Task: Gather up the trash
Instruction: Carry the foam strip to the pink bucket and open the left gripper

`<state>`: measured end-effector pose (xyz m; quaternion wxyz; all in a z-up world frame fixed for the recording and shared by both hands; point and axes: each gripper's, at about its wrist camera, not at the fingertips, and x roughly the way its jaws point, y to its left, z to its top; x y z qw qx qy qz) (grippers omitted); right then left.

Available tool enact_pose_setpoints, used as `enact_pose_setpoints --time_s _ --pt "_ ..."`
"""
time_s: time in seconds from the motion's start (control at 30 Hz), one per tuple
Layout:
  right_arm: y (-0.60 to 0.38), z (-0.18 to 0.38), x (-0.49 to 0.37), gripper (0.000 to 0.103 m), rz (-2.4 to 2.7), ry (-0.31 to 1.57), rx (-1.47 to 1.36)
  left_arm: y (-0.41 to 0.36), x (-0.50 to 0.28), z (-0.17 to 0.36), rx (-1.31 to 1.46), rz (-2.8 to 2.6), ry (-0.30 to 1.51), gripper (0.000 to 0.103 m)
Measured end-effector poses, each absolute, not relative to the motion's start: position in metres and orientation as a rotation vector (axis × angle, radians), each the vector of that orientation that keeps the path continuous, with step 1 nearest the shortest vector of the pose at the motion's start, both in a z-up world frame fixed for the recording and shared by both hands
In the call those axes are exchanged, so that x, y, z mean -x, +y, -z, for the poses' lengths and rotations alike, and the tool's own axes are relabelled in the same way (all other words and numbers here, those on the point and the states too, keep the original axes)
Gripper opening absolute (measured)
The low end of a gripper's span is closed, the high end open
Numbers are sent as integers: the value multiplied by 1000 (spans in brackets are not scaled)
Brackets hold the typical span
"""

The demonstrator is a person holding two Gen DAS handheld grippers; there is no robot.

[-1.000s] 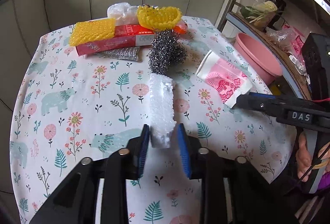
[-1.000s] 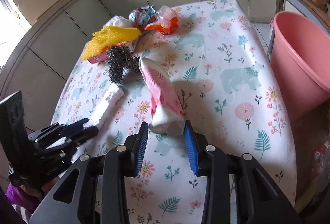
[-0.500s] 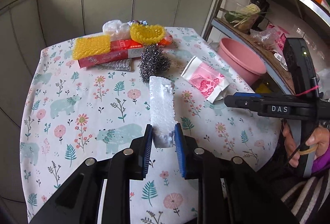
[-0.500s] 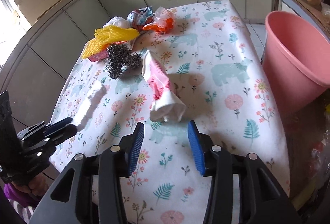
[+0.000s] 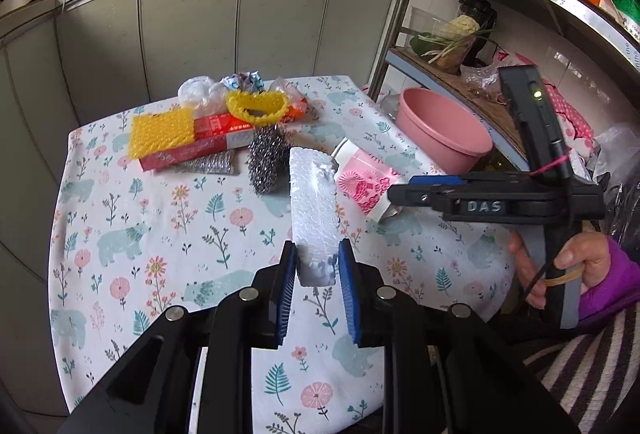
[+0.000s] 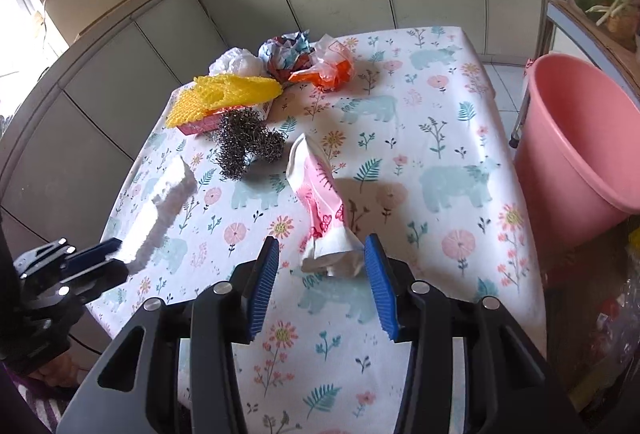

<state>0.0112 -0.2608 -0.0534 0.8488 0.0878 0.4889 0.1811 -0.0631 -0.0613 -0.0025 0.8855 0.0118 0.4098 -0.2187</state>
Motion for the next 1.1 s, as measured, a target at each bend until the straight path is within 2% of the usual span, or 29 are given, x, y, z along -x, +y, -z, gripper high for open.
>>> enact_pose_setpoints --time_s 0.3,0.33,0.43,1.1 --pt "-259 66 -22 45 -410 1059 -209 -69 42 4 -41 472 880 21" --pt "-258 66 -22 37 -422 1059 -209 -70 40 4 -42 474 882 21" --pt "-259 64 -22 37 -444 1044 -207 -74 36 3 -47 477 884 21" --pt "-376 1 -19 36 -272 776 -326 -169 -27 -37 -57 594 741 21"
